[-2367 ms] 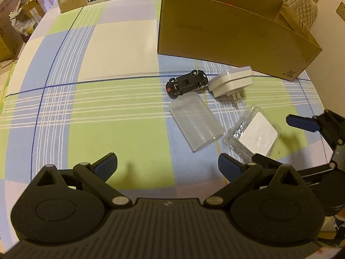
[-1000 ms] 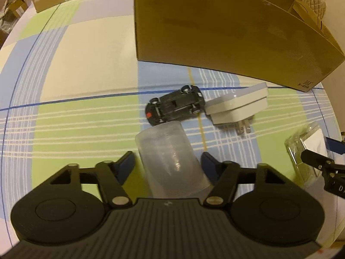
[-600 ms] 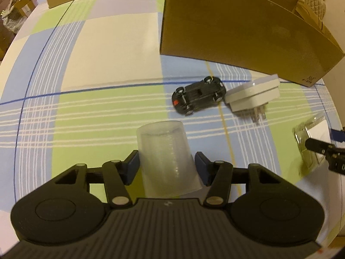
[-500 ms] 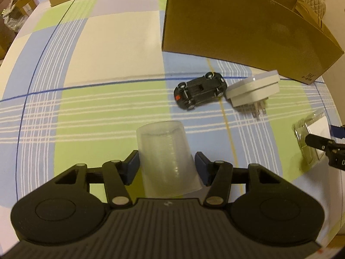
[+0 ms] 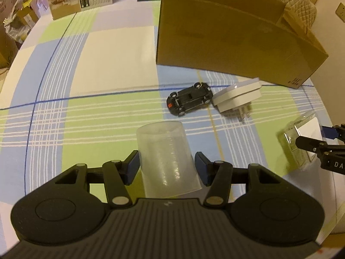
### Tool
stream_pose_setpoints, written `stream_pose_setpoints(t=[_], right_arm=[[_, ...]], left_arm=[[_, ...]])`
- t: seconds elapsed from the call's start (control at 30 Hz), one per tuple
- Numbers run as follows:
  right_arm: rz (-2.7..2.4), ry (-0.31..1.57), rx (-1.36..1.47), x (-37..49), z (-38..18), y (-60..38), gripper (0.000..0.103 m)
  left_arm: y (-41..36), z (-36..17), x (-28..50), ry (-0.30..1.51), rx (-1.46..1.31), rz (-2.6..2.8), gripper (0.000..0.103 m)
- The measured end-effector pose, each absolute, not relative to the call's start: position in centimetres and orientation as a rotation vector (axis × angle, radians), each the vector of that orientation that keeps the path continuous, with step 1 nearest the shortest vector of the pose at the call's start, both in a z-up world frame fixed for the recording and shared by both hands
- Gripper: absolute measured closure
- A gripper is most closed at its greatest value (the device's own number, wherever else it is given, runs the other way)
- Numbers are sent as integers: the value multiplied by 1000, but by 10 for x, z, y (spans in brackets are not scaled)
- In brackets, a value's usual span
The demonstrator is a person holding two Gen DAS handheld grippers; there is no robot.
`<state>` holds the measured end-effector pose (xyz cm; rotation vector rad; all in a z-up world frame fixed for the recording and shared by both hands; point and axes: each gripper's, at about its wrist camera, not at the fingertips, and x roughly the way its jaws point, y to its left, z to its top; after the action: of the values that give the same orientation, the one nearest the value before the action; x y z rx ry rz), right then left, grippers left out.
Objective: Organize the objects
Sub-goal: 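Carry the cup and packaged pad with both tools to the cardboard box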
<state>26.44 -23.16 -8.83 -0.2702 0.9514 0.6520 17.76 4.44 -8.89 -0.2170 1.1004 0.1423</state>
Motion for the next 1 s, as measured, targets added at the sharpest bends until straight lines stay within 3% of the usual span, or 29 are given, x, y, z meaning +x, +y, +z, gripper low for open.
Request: stream_pose_setpoints(t=[1.0], right_arm=[[741,775,-10,272,12,-249,48]], left_arm=[[4,3,187,876,-193,28,52]])
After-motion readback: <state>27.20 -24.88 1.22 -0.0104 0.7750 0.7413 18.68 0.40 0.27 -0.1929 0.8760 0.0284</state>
